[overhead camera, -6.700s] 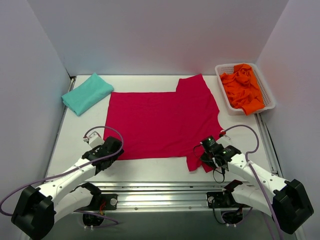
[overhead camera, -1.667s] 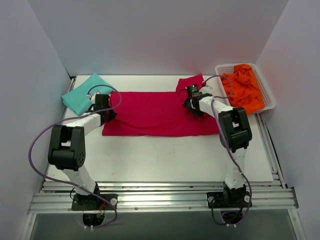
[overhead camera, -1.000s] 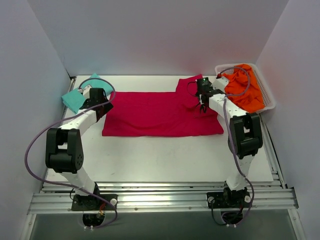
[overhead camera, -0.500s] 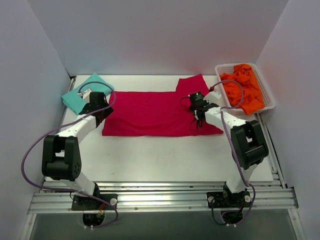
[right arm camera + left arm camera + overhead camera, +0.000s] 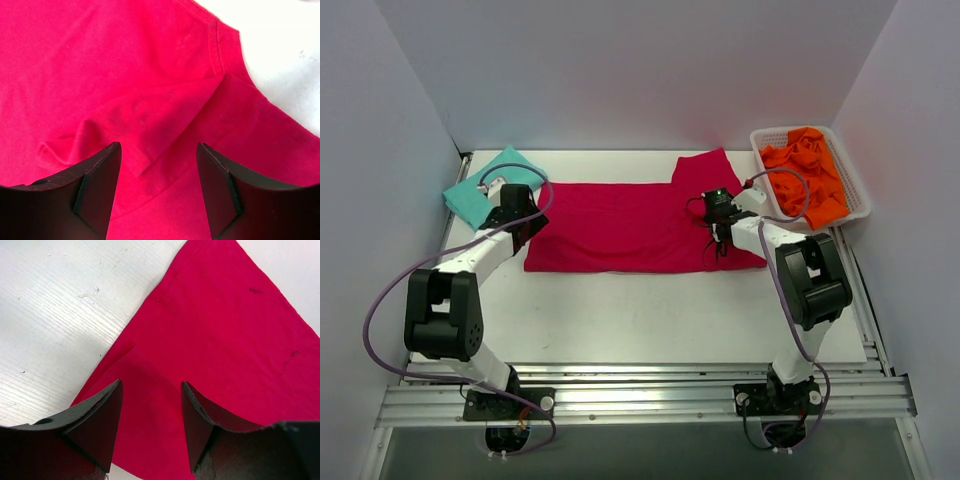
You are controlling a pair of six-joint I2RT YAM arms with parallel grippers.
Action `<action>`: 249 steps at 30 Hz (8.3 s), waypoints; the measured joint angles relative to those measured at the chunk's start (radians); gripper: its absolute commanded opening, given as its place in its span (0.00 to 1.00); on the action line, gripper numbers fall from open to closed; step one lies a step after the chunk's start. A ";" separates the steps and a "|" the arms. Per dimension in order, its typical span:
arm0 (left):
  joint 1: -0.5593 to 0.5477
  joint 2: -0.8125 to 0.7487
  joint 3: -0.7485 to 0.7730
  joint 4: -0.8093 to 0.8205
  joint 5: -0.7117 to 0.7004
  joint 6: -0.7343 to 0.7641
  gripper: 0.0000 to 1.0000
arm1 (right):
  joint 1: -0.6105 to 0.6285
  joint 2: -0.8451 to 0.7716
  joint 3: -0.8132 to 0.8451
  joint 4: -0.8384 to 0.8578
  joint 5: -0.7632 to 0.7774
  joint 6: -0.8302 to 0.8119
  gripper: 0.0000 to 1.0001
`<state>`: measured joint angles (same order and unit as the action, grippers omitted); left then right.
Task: Fold and stack the t-shirts
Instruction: Fold the flattened tshirt in 1/3 of the way, then grap the side of the flattened tshirt furthest away from the robot with both arms
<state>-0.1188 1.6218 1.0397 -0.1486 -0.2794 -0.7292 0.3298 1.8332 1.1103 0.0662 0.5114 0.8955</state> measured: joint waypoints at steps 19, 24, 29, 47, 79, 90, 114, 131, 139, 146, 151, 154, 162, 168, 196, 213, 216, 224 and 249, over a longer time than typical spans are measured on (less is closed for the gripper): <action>-0.011 0.042 0.000 0.011 0.000 0.000 0.57 | -0.029 0.083 -0.011 0.058 -0.036 0.005 0.47; -0.011 0.044 0.000 0.012 0.000 0.000 0.57 | -0.031 0.089 -0.011 0.071 -0.037 0.005 0.38; -0.011 0.047 0.000 0.012 0.000 0.000 0.57 | -0.039 0.090 -0.011 0.076 -0.041 0.006 0.31; -0.011 0.047 0.000 0.024 0.000 0.000 0.57 | -0.063 0.101 0.027 0.070 -0.048 0.005 0.20; -0.012 0.065 0.000 0.029 0.000 0.002 0.57 | -0.135 0.196 0.232 0.034 -0.084 0.003 0.00; -0.013 0.065 0.000 0.029 0.000 0.005 0.57 | -0.220 0.335 0.363 -0.006 -0.127 0.043 0.21; -0.039 0.037 -0.001 0.001 -0.005 -0.002 0.58 | -0.243 0.048 0.223 0.102 -0.173 -0.061 0.60; -0.195 -0.158 -0.291 -0.022 -0.085 -0.205 0.62 | -0.021 -0.530 -0.494 0.093 -0.028 0.037 0.60; -0.195 -0.136 -0.322 -0.002 -0.079 -0.240 0.65 | -0.030 -0.378 -0.511 0.126 -0.027 0.086 0.61; -0.185 -0.117 -0.322 0.027 -0.089 -0.241 0.65 | -0.100 -0.274 -0.486 0.213 -0.027 0.095 0.60; -0.166 -0.068 -0.317 0.087 -0.101 -0.253 0.64 | -0.142 -0.256 -0.480 0.252 -0.030 0.095 0.60; -0.161 -0.043 -0.306 0.122 -0.111 -0.260 0.59 | -0.154 -0.251 -0.476 0.254 -0.030 0.095 0.56; -0.159 -0.007 -0.293 0.129 -0.124 -0.269 0.03 | -0.164 -0.232 -0.472 0.267 -0.044 0.087 0.08; -0.159 0.000 -0.281 0.119 -0.124 -0.270 0.02 | -0.167 -0.232 -0.472 0.266 -0.056 0.085 0.00; -0.208 -0.791 -0.592 -0.247 -0.109 -0.334 0.06 | -0.085 -0.928 -0.603 -0.270 -0.012 0.207 0.02; -0.219 -1.107 -0.414 -0.536 -0.063 -0.298 0.95 | -0.034 -1.115 -0.471 -0.420 0.024 0.154 0.83; -0.219 -0.969 -0.397 -0.404 -0.064 -0.259 0.95 | -0.036 -0.970 -0.399 -0.250 -0.008 0.047 0.84; -0.131 -0.473 -0.255 -0.126 -0.042 -0.137 0.96 | -0.170 -0.095 0.137 0.043 -0.348 -0.192 0.80; 0.089 -0.137 -0.167 0.214 0.155 -0.048 1.00 | -0.250 0.606 0.844 -0.045 -0.496 -0.344 0.74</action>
<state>-0.0296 1.4845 0.8730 0.0654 -0.1246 -0.7769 0.0795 2.4390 1.9541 0.0212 0.0151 0.5510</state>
